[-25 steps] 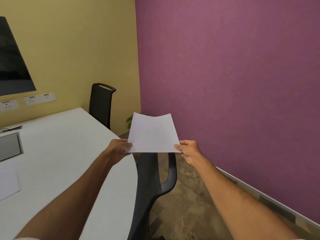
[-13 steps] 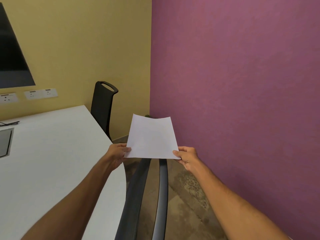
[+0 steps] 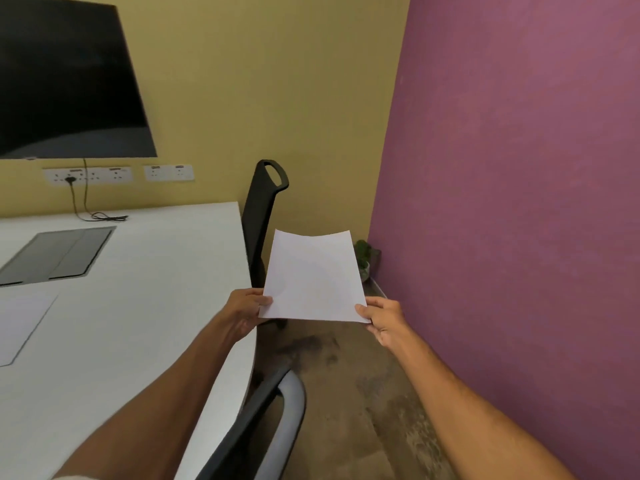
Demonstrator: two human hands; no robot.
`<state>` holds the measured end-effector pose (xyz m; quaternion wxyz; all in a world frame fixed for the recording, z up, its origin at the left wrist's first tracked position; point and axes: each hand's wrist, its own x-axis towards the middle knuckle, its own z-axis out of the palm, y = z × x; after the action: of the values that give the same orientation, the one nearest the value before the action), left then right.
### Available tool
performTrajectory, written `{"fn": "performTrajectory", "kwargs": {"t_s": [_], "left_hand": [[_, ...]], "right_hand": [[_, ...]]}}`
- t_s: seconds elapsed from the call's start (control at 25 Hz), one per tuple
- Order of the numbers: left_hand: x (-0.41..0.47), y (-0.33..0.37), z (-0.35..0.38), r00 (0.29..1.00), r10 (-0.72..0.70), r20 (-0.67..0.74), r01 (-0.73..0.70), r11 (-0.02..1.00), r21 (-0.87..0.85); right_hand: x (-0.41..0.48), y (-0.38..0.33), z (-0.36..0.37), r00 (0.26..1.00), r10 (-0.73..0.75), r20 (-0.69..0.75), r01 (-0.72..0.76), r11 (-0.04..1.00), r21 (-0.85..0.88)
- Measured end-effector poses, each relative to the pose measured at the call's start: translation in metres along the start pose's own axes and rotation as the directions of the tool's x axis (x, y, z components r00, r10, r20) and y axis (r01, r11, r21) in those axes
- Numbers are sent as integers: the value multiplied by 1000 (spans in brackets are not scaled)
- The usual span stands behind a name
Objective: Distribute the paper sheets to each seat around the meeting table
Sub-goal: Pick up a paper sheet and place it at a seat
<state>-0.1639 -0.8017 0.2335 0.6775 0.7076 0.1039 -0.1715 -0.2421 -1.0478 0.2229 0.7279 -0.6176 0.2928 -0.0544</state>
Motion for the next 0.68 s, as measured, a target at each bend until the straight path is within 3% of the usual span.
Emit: {"fn": "performTrajectory", "kwargs": {"t_s": [0.36,0.68], "left_hand": [[74,35,57,985,-4,-175,-8,998,-69],[191,81,53,962,3,-275,-53,983,-175]], "right_hand": [[138,-53,-4,985,14,174,-4,998,-55],[274,-99,62,957,12,289,9,998,-70]]}}
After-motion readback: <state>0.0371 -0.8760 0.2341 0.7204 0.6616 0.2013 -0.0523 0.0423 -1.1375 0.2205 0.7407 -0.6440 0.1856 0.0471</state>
